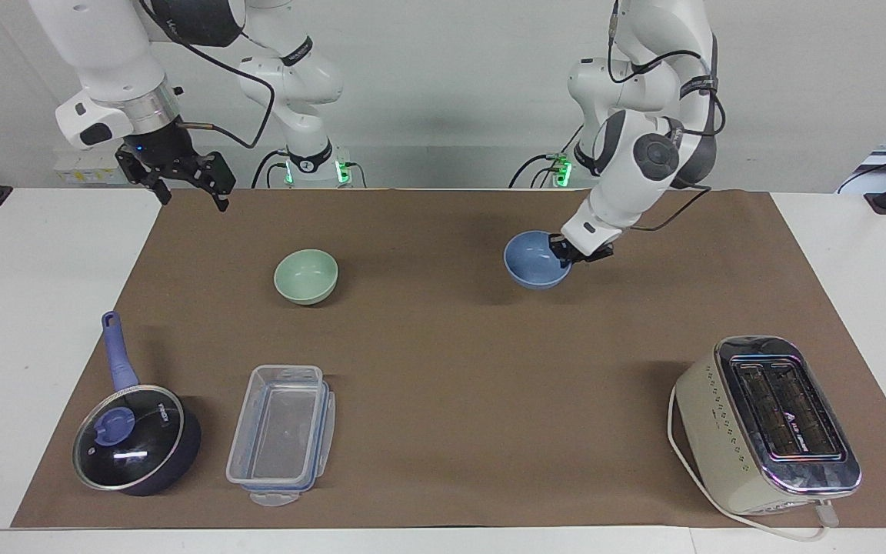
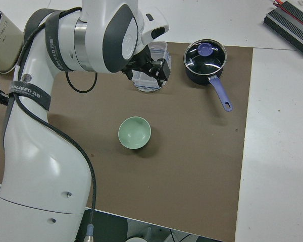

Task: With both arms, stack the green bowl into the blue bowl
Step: 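Slide the blue bowl with the left gripper toward the table center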

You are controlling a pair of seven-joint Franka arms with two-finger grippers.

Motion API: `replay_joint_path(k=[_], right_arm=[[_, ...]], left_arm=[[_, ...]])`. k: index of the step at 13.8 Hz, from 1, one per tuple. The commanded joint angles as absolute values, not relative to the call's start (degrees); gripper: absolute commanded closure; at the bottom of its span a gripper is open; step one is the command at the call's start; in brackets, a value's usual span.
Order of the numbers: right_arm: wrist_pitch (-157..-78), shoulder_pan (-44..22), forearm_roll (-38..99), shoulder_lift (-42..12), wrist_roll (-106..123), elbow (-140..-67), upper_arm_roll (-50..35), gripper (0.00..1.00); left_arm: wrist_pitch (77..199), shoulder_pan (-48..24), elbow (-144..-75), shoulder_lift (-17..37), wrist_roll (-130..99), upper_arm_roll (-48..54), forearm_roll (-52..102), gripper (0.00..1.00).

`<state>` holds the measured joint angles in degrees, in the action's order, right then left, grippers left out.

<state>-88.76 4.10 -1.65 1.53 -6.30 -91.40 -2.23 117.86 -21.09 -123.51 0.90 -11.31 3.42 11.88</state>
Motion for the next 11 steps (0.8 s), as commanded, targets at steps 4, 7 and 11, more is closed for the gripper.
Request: replay_joint_path(k=[4,7,11], right_arm=[[-89.74,4.48,-1.76,2.64,-7.03,-92.81,-2.46,0.00],[-89.74,4.48,-1.76,2.64,-6.94,-92.81,-2.46,0.00],[-89.74,4.48,-1.76,2.64,-6.94,-92.81,-2.46,0.00]], left_arm=[[133.31,-31.19,-131.92,2.28,-14.76,2.29,20.64,1.00],[135.09,-32.26,-131.49,3.60,-16.34,2.29,21.01,0.01],[133.25,-30.16,-128.42,3.17,-16.43,2.02,21.27,0.00]])
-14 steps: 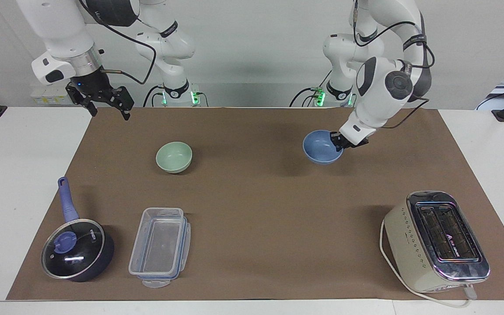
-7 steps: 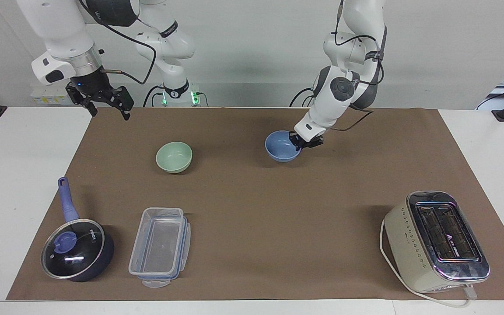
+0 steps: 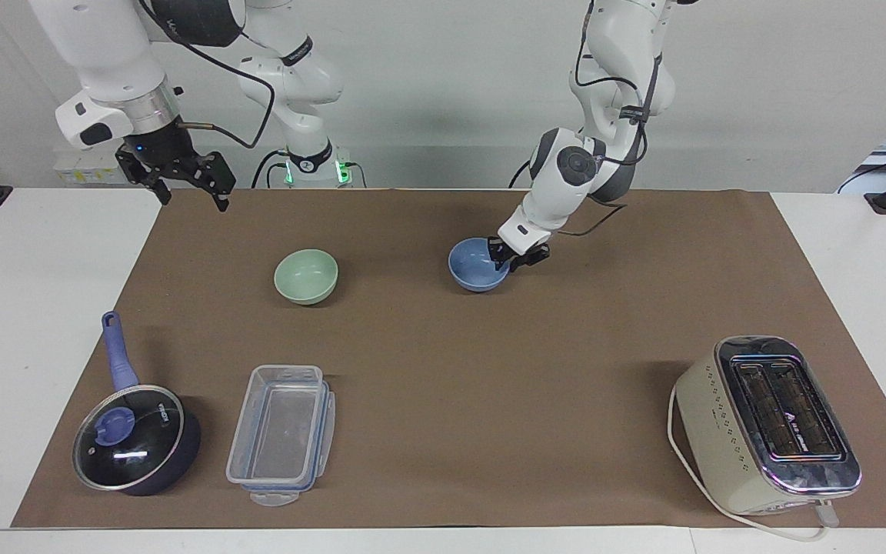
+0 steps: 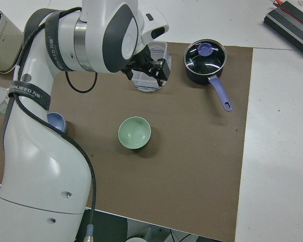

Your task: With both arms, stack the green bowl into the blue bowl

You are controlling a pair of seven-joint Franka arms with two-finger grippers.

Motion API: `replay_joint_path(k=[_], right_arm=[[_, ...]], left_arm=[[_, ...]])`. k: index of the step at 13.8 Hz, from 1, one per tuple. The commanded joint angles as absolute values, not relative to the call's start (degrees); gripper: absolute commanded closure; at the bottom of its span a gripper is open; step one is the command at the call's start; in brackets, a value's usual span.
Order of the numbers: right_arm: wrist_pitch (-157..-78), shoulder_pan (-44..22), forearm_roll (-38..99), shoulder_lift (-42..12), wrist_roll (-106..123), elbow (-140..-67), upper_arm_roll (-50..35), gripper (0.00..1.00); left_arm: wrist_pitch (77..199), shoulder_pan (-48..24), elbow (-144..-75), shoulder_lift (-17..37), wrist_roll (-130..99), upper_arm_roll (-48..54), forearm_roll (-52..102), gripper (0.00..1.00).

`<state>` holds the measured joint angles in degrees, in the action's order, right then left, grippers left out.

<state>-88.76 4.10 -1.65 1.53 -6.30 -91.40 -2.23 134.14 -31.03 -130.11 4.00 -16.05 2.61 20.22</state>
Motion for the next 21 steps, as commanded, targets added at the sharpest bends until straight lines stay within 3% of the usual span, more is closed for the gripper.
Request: replay_joint_path(k=[1,12,14,18,21], right_arm=[[-89.74,4.48,-1.76,2.64,-6.94,-92.81,-2.46,0.00],[-89.56,4.48,-1.76,2.72,-6.86,-92.90,-2.46,0.00],[-89.65,4.48,-1.76,2.81,-6.86,-93.08,-2.46,0.00],[-90.09,4.48,-1.67,2.99,-6.77,-93.34,-2.55,0.00],[-90.18,4.48,-1.67,3.08,-6.77,-93.52,-2.55,0.00]], left_arm=[[131.24,-28.58,-127.02,3.16,-16.26,1.93,21.27,0.00],[113.48,-8.11,-107.77,3.95,-6.88,1.58,10.81,0.00],[111.63,-4.24,-106.79,3.96,-2.48,1.58,10.81,0.00],[107.85,1.57,-103.72,3.87,0.88,1.49,10.64,0.00],[104.25,2.11,-99.25,3.78,1.67,1.49,3.10,0.00]])
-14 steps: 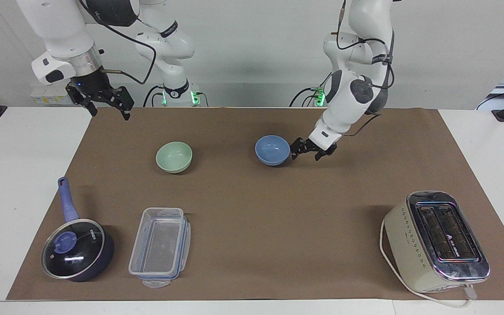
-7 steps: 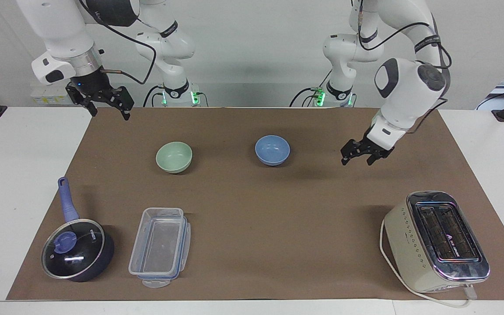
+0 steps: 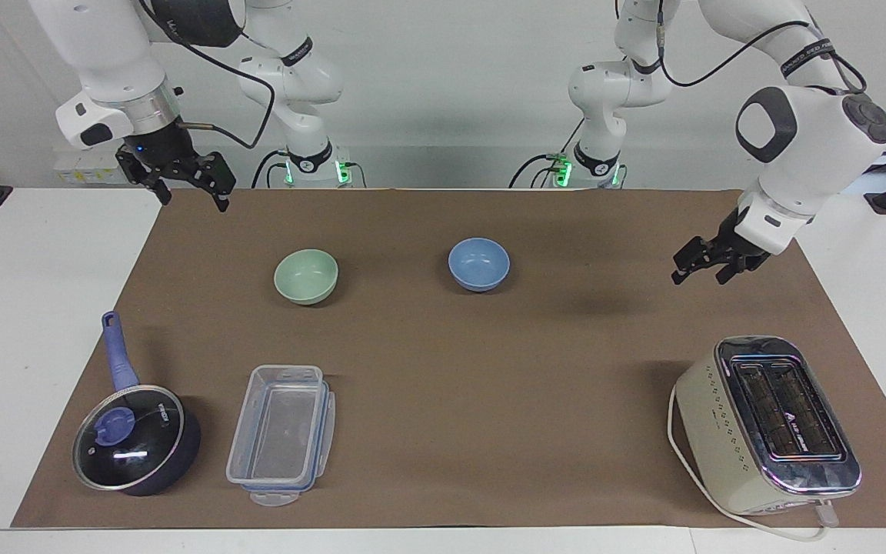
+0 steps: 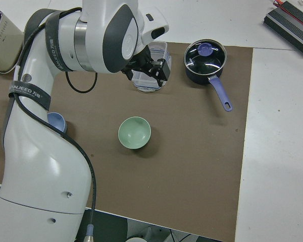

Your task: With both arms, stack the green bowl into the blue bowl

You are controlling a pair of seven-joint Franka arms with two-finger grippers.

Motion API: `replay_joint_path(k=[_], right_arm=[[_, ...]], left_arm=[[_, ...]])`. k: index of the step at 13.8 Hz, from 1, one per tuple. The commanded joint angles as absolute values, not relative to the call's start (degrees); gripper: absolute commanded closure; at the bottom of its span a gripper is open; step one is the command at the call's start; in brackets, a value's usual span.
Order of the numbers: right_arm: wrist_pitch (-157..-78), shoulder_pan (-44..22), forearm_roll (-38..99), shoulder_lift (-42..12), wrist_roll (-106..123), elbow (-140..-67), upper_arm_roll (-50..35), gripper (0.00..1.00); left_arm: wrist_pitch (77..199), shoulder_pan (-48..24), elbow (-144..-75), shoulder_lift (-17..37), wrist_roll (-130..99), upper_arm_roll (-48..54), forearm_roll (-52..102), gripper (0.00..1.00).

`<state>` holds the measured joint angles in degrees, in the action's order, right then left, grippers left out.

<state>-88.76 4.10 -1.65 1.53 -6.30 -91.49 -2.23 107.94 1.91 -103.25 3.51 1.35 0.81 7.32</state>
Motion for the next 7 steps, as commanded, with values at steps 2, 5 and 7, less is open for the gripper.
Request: replay_joint_path(k=[2,5,7], right_arm=[[-90.35,4.48,-1.67,3.25,-6.68,-93.95,-2.55,0.00],[-91.57,4.48,-1.67,3.34,-5.81,-96.58,-2.55,0.00],[-94.47,4.48,-1.58,4.13,-4.93,-100.00,-2.46,0.00]], left_arm=[[101.62,1.93,-96.08,3.78,1.67,1.49,1.15,0.00],[94.76,2.29,-90.71,4.13,1.67,1.49,0.26,0.00],[91.42,2.11,-88.69,3.78,1.67,1.49,0.26,0.00]])
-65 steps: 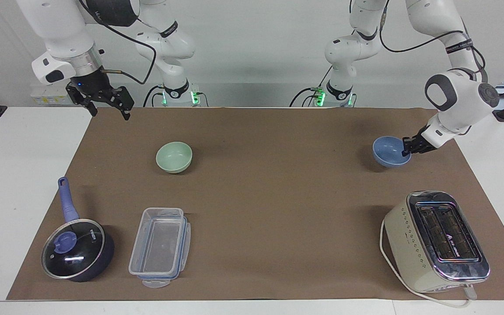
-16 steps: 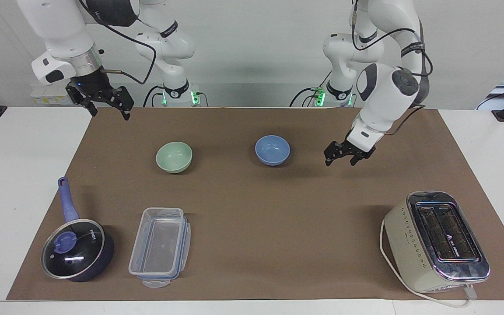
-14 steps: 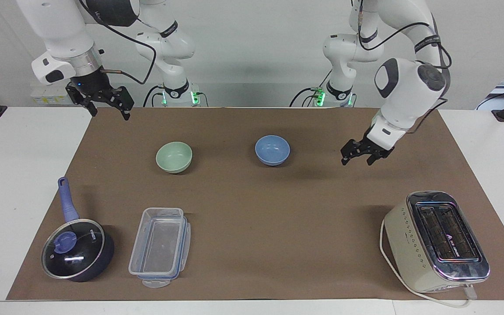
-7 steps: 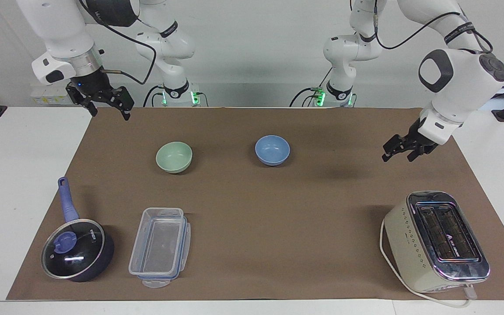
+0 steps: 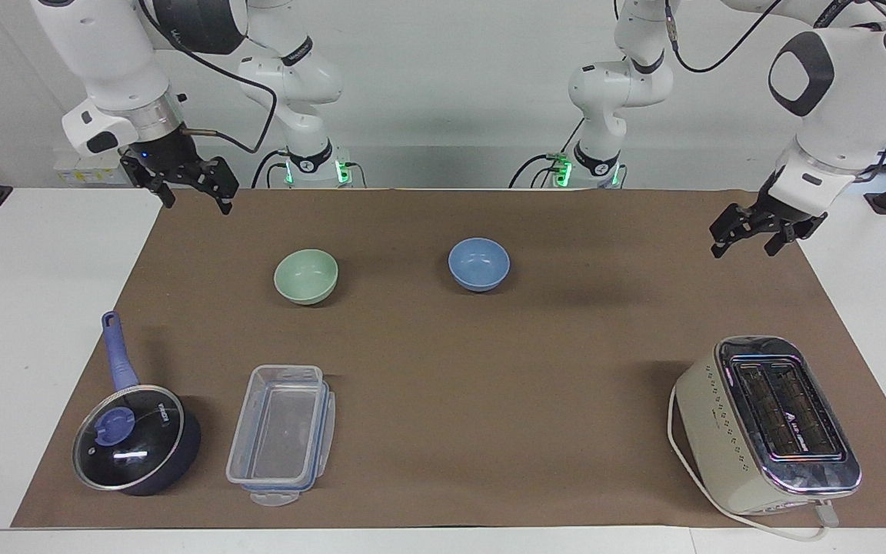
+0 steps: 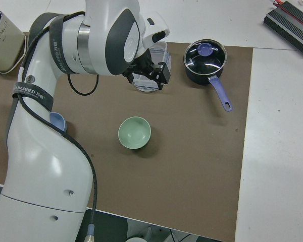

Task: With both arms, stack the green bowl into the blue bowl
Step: 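Reach the right gripper to the green bowl and grasp its rim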

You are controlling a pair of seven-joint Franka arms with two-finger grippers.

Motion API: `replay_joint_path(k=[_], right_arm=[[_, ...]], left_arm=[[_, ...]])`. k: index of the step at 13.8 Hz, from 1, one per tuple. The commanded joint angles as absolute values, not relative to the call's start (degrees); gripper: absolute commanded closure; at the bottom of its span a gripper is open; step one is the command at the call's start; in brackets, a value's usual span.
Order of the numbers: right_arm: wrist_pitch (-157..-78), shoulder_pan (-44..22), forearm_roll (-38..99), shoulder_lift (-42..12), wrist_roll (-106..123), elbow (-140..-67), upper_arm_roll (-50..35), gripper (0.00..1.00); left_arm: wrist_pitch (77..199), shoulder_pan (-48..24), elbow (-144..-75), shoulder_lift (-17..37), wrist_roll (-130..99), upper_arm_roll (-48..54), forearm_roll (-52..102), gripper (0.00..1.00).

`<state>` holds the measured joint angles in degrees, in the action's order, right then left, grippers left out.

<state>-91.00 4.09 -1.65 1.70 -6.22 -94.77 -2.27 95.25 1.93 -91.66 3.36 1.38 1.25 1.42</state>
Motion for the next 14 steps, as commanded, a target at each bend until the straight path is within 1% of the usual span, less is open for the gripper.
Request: replay_joint_path(k=[1,3,7,9,11,13,14], right_arm=[[-95.70,4.57,-1.58,4.22,-3.79,-102.02,-2.46,0.00],[-99.38,5.70,-0.19,4.83,-2.20,-106.41,-2.46,0.00],[-106.77,6.41,1.32,6.50,0.70,-115.99,-2.46,0.00],[-110.63,6.50,1.41,5.98,1.84,-119.51,-2.46,0.00],[-116.96,5.81,4.64,5.97,2.19,-126.01,-2.46,0.00],[-120.48,5.28,5.45,5.98,4.82,-128.92,-2.55,0.00],[-121.46,5.10,5.45,5.63,4.92,-129.20,-2.55,0.00]], left_arm=[[89.32,2.20,-87.20,3.87,1.67,1.49,0.26,0.00],[86.58,2.29,-86.05,3.87,1.50,1.76,0.35,0.00],[87.01,1.76,-87.27,3.16,1.23,1.85,0.53,0.00],[87.01,1.76,-87.45,2.99,1.14,1.85,0.53,0.00],[86.92,1.93,-87.45,3.08,1.14,1.85,0.79,0.00],[86.92,2.37,-87.45,3.08,1.14,1.85,0.79,0.00],[87.01,2.55,-87.45,3.08,1.14,1.85,0.88,0.00]])
